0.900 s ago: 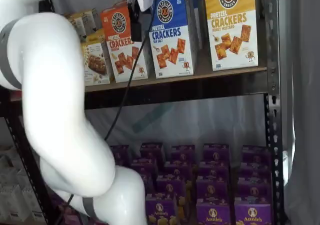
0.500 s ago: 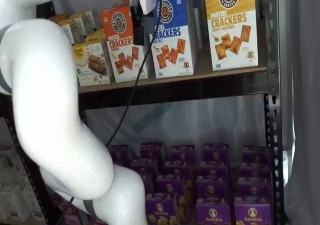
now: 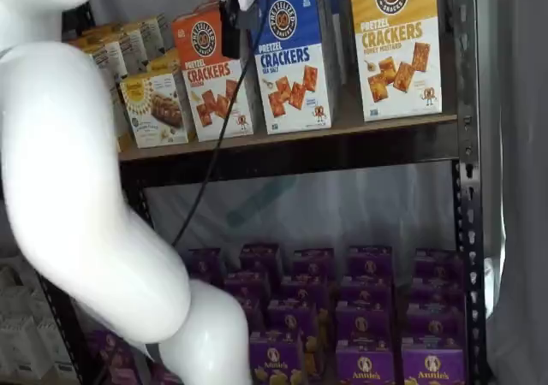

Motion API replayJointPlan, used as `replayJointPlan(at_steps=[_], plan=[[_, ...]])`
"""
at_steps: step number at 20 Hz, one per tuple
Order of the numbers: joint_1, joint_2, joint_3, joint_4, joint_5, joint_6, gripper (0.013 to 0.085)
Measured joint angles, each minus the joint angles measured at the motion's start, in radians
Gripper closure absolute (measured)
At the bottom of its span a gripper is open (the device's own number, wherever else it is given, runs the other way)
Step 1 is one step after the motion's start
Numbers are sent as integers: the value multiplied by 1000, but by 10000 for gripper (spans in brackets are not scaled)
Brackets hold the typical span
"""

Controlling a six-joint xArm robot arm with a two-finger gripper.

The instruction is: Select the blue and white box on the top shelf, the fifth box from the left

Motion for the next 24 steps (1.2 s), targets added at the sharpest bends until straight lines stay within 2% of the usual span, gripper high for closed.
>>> replayJointPlan(at_steps=[3,8,15,21,24], plan=[[-29,1,-9,86,-42,13,130],[-39,20,-45,145,-76,38,130],[-7,47,-61,136,-178,51,130],[30,109,-95,105,-260,53,130],[48,152,-130,79,-273,55,130]])
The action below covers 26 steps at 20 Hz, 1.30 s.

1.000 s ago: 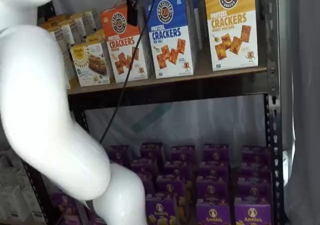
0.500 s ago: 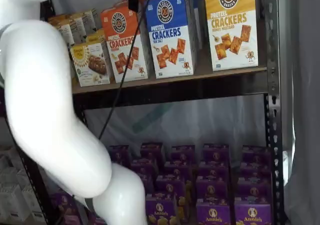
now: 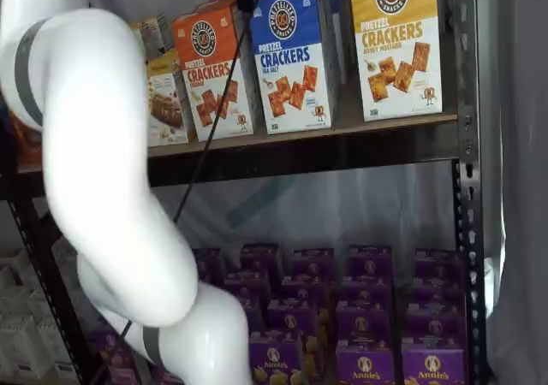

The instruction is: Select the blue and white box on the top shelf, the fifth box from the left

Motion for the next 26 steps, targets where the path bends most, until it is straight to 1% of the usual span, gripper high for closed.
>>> replayJointPlan(at_steps=[6,10,19,26], plan=[[24,82,-77,-55,11,-2,130],[28,120,-113,-83,29,-8,130],[38,167,-145,-143,52,-26,130],[58,213,-208,-216,147,-24,130]])
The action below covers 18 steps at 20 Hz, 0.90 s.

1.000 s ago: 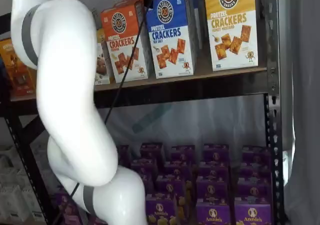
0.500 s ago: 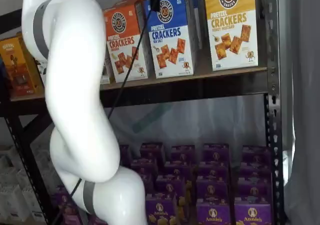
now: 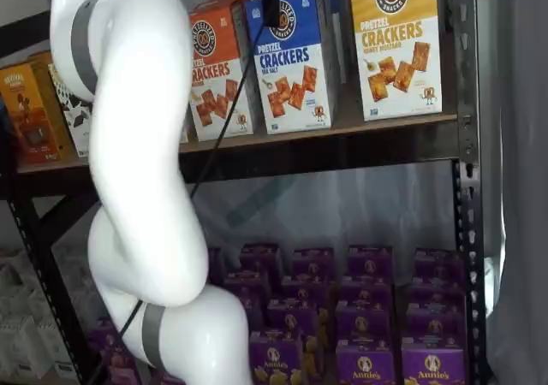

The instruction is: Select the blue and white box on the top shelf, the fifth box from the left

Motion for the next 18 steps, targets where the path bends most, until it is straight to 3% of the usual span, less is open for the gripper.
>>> replayJointPlan(at_steps=[6,16,18], plan=[[11,-13,16,-26,3,2,130],[22,-39,57,-30,-12,7,130],[23,-42,62,-30,-15,7,210]])
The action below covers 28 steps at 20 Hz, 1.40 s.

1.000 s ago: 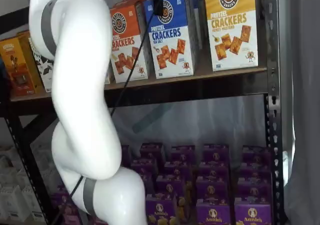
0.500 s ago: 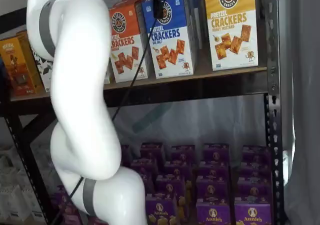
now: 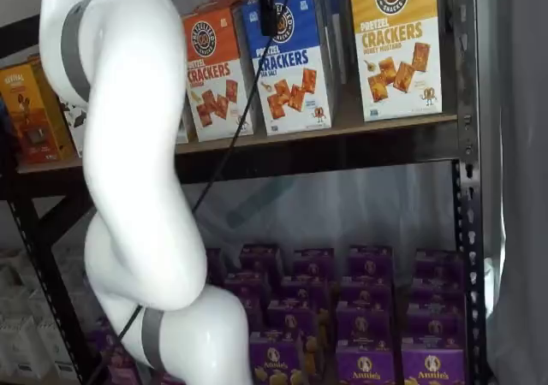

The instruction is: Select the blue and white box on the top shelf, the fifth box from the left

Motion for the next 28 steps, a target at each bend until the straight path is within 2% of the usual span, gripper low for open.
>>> replayJointPlan(at_steps=[1,3,10,11,12,15,23,28], plan=[[0,0,1,0,-1,0,210],[-1,-2,5,1,-3,-2,290],[-2,-7,20,4,-15,-4,290],[-2,-7,21,4,-16,-4,330],[-2,-8,22,4,-16,-5,330],[-2,-9,25,5,-17,-5,410],[-5,-11,23,9,-9,-5,410],[-22,-6,-5,23,36,-9,410]])
